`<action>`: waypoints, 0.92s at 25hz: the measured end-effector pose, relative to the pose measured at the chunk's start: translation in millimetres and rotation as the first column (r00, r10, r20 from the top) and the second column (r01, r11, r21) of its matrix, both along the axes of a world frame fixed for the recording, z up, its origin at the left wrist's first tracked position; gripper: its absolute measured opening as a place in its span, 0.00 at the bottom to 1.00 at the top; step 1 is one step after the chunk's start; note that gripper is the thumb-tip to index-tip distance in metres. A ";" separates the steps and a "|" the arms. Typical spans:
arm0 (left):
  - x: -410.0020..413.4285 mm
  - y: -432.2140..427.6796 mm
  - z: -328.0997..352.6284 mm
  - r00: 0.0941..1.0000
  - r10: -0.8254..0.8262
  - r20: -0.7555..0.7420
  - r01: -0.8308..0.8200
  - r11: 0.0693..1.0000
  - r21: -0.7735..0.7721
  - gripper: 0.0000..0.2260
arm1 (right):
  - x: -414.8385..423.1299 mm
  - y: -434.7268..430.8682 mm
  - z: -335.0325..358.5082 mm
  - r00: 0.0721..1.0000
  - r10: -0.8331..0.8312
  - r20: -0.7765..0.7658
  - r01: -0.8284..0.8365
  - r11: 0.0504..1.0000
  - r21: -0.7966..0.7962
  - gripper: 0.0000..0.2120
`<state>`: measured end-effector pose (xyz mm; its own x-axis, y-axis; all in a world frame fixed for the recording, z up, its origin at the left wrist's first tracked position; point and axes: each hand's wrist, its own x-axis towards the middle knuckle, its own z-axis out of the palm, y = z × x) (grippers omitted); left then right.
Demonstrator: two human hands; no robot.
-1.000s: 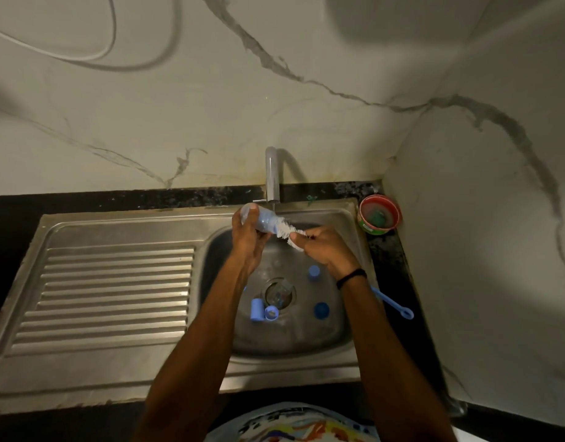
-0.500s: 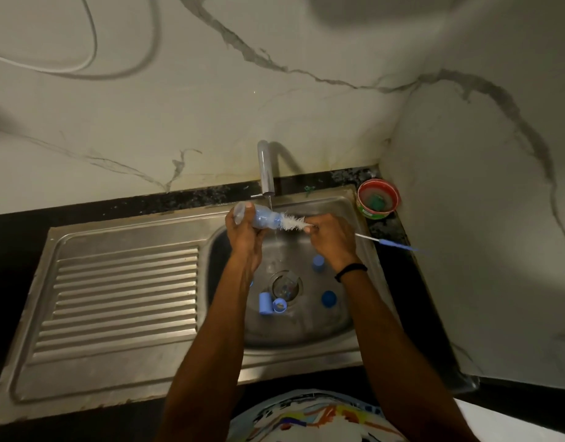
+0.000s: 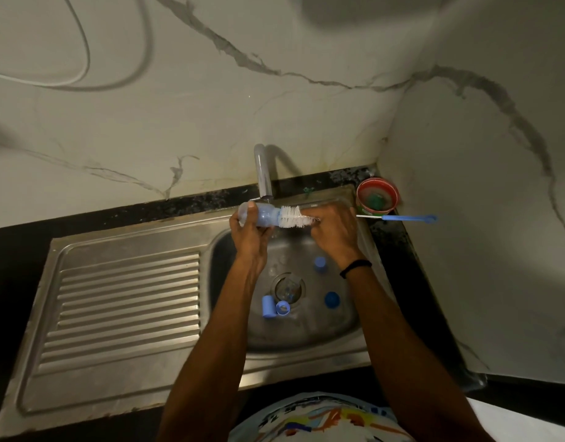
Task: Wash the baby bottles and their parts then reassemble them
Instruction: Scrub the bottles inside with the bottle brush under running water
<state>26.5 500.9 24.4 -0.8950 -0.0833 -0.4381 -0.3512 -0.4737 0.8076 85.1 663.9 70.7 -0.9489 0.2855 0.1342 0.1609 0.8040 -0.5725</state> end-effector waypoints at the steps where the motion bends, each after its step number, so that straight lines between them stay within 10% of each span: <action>1: -0.6 -0.4 -1.0 1.000 0.006 -0.004 -0.006 1.000 -0.005 0.23 | -0.9 0.1 -0.9 1.000 -0.002 0.004 0.002 1.000 -0.002 0.18; 23: 3.6 0.0 -1.0 0.999 -0.044 -0.024 0.043 0.998 -0.036 0.25 | -1.5 -10.0 2.4 0.998 -0.048 0.052 0.052 0.994 -0.096 0.15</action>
